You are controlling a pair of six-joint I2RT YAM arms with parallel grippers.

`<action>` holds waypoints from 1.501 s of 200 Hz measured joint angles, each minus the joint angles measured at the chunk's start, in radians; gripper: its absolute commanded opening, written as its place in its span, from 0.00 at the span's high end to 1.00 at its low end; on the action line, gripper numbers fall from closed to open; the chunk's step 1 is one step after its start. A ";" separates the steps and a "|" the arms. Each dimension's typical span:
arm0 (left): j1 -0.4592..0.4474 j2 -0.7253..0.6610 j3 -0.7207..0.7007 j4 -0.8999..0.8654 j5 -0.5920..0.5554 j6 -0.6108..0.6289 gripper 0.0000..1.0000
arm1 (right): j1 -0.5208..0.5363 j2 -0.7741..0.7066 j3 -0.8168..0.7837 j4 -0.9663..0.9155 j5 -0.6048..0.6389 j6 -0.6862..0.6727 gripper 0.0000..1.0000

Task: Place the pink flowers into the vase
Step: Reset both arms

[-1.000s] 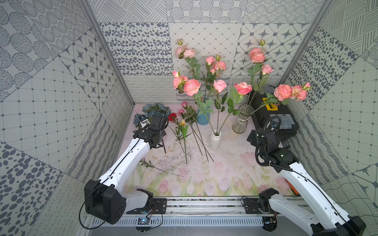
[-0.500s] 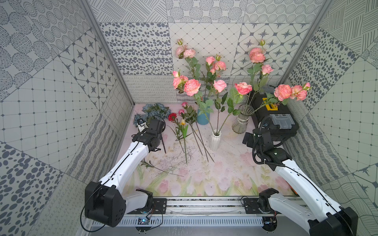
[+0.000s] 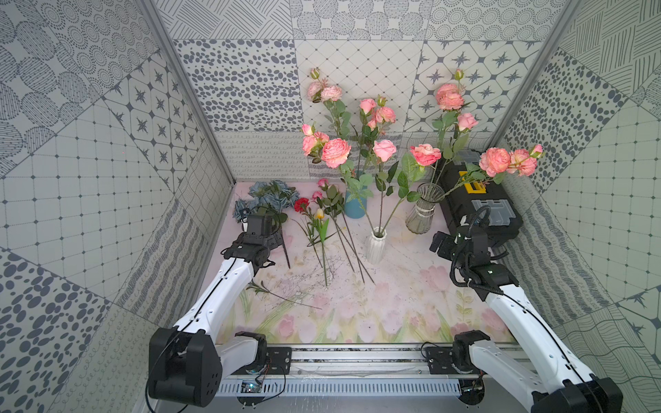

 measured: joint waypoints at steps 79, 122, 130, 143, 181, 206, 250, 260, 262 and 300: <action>0.085 -0.114 -0.122 0.219 0.071 0.139 0.01 | -0.051 -0.040 -0.036 0.015 -0.063 0.000 0.02; 0.138 -0.118 -0.171 0.307 0.124 0.246 0.01 | -0.058 -0.043 -0.039 0.039 -0.108 0.005 0.02; 0.151 -0.118 -0.188 0.329 0.135 0.261 0.01 | -0.058 -0.043 -0.041 0.043 -0.115 0.006 0.02; 0.171 -0.116 -0.217 0.361 0.153 0.285 0.01 | -0.063 -0.043 -0.044 0.045 -0.124 0.008 0.02; 0.209 -0.103 -0.286 0.457 0.225 0.356 0.01 | -0.080 -0.051 -0.048 0.061 -0.142 0.010 0.02; 0.220 -0.064 -0.334 0.547 0.270 0.360 0.01 | -0.087 -0.058 -0.063 0.081 -0.151 0.020 0.02; 0.227 0.045 -0.406 0.717 0.351 0.355 0.01 | -0.093 -0.059 -0.088 0.093 -0.162 0.024 0.02; 0.227 0.069 -0.425 0.764 0.372 0.357 0.01 | -0.096 -0.059 -0.093 0.097 -0.164 0.026 0.02; 0.227 0.075 -0.430 0.775 0.377 0.357 0.01 | -0.097 -0.059 -0.093 0.097 -0.164 0.027 0.02; 0.228 0.163 -0.506 0.955 0.428 0.361 0.01 | -0.100 -0.097 -0.110 0.107 -0.177 0.042 0.02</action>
